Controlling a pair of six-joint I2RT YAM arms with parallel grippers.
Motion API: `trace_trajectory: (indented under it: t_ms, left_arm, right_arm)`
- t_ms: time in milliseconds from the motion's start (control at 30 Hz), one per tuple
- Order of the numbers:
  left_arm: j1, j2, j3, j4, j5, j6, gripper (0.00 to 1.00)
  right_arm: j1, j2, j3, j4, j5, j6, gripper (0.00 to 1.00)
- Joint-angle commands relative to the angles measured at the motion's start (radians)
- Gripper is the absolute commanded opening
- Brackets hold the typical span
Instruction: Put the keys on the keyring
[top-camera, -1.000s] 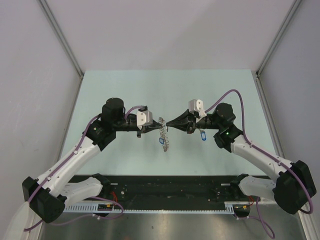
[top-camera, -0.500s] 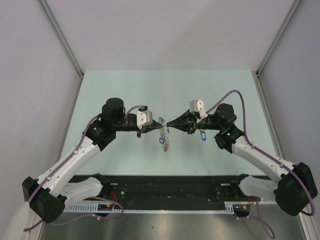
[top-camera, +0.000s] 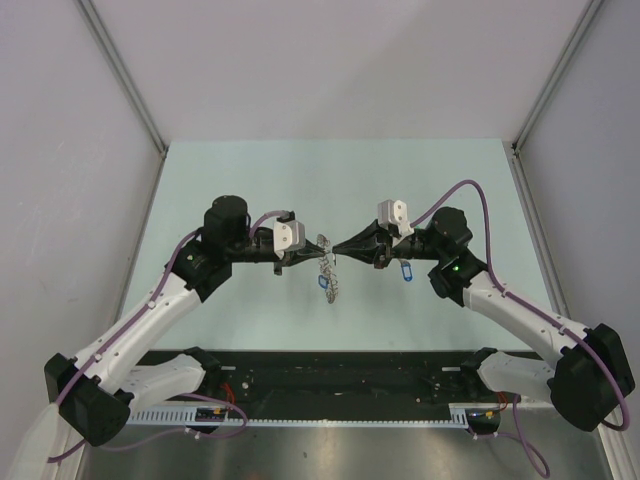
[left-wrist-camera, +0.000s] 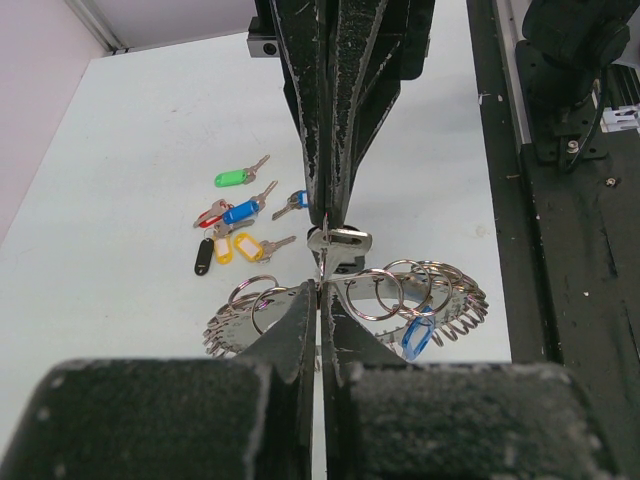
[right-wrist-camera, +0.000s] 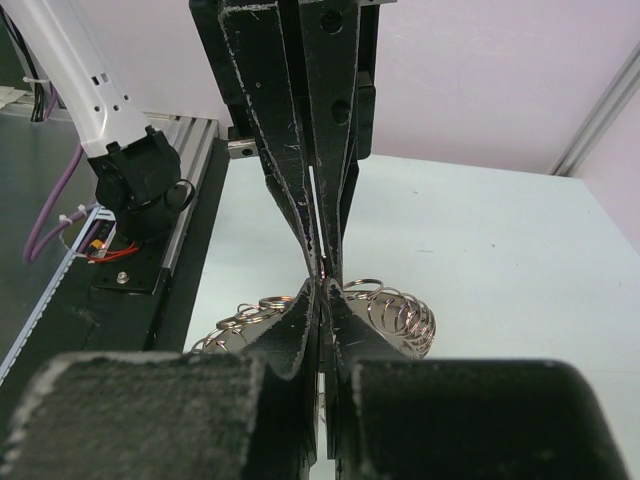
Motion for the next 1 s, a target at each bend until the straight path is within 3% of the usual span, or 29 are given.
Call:
trace_trajectory:
  t_ms: [0,967]
  left_arm:
    - [-0.004,-0.021,0.001,0.059,0.007,-0.006,0.00]
    - [-0.006,-0.019,0.002,0.056,0.015,-0.005,0.00]
  right_arm:
    - [0.005,-0.002,0.039,0.032,0.010,-0.018,0.00]
    - [0.011,-0.014,0.039,0.003,0.031,-0.048,0.00]
